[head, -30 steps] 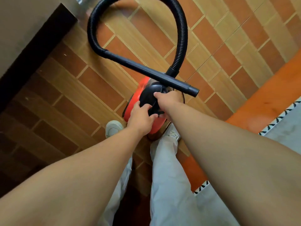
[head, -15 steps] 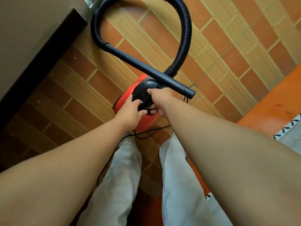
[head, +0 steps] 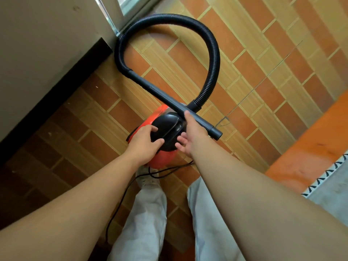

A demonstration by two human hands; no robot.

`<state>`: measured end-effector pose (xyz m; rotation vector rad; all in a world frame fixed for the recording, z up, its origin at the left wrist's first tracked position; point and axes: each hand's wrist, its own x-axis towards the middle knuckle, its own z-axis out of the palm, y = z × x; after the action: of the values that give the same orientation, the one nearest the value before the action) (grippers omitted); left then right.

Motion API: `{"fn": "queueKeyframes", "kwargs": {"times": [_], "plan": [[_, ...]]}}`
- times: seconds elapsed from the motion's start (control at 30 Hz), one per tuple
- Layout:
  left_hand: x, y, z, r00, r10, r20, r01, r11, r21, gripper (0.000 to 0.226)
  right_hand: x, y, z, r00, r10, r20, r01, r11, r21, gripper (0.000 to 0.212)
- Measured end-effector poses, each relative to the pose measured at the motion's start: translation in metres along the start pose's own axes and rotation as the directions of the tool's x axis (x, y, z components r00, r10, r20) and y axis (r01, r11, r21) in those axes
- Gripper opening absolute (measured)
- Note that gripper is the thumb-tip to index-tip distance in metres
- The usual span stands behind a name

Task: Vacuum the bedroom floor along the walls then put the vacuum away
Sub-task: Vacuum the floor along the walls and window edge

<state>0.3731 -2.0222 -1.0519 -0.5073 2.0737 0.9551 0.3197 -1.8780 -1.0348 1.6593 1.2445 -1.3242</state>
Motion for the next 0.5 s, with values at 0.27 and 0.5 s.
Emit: {"fn": "queueKeyframes", "kwargs": {"times": [0.27,0.5], "plan": [[-0.003,0.007,-0.008,0.999,-0.043,-0.013,0.042,0.998,-0.036,0.049,0.006,-0.027,0.004,0.99,0.133,0.037,-0.125,0.741,0.66,0.069],[-0.002,0.022,-0.016,0.992,-0.111,-0.057,0.103,0.987,-0.122,0.056,-0.015,-0.028,-0.024,0.995,-0.086,-0.044,0.096,0.843,0.53,0.035]]}}
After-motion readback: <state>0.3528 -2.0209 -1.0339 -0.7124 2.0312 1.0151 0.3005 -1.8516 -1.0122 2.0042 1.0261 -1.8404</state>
